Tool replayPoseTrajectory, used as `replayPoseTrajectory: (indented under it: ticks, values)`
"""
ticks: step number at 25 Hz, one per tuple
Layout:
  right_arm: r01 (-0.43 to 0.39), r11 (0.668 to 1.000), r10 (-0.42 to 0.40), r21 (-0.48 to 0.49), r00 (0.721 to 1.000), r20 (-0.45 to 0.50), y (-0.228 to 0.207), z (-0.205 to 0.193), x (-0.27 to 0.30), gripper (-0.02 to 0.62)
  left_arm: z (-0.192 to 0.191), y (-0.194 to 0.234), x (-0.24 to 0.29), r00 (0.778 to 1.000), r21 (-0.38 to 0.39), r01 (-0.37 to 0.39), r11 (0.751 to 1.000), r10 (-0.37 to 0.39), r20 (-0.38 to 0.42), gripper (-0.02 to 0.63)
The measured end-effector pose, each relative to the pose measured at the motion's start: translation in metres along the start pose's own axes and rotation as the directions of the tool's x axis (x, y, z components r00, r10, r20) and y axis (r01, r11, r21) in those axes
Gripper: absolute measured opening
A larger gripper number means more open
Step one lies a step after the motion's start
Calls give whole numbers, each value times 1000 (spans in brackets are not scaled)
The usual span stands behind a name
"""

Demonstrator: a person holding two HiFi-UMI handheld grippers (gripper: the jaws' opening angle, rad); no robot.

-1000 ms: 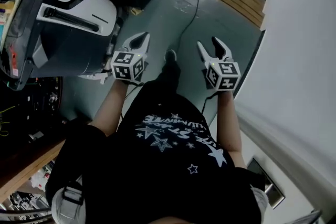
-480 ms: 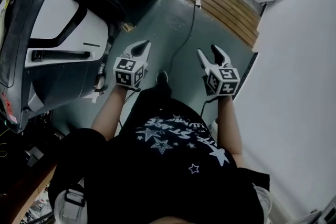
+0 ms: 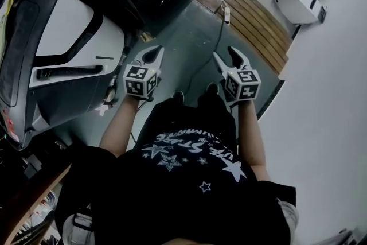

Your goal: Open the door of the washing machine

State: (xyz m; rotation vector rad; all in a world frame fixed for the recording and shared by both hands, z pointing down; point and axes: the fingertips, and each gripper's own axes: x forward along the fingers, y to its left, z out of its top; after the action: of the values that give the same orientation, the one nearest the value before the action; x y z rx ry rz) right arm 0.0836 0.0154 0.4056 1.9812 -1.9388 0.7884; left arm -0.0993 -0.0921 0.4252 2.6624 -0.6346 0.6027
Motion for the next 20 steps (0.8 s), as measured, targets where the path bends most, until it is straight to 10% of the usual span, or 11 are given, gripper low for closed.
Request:
replayPoseTrajectory:
  ticks: [20]
  values:
    - [-268,961,261,-74,961,-95,-188,110,209,253,60,47,137,917,-150,-400,904,390,-87,11]
